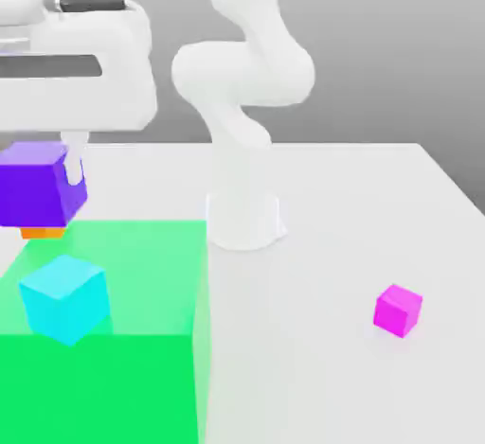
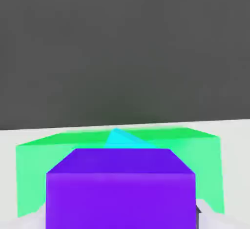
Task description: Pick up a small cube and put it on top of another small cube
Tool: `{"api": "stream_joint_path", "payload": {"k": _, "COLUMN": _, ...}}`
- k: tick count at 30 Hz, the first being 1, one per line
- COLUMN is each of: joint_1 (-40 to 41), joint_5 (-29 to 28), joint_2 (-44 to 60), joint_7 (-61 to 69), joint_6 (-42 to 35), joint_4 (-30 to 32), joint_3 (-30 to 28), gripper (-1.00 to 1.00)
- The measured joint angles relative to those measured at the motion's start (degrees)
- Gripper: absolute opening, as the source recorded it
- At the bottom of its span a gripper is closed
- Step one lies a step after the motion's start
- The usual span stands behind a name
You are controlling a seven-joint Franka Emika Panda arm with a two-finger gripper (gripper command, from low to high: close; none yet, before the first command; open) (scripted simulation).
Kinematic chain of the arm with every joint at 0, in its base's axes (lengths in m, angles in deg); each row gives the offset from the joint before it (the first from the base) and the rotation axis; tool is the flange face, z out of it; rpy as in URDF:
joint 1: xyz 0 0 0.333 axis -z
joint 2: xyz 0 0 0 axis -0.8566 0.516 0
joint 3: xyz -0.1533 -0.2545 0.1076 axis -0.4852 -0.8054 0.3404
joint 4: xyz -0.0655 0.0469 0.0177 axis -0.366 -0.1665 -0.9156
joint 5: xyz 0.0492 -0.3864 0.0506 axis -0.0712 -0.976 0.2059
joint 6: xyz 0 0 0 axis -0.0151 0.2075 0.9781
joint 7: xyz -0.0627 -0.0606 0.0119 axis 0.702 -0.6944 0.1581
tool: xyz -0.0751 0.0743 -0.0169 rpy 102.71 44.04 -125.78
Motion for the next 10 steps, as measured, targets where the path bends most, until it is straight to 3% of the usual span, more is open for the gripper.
{"api": "stream_joint_path", "payload": {"k": 1, "joint_1": 1.16, "joint_5": -0.01, "joint_2": 0.75, "joint_7": -0.01, "joint_6": 2.23, "joint_4": 1.56, "joint_3": 0.79, "gripper": 1.0}}
{"api": "stream_joint_path", "payload": {"k": 7, "joint_1": 1.36, "joint_5": -0.22, "joint_2": 1.13, "joint_7": -0.13, "joint_6": 3.36, "joint_4": 2.34, "joint_3": 1.64, "gripper": 1.0}}
{"api": "stream_joint_path", "payload": {"k": 10, "joint_1": -1.78, "joint_5": -0.59, "joint_2": -0.25, "joint_7": -0.35, "joint_6": -0.93, "joint_4": -0.56, "joint_3": 2.74, "gripper": 1.0}}
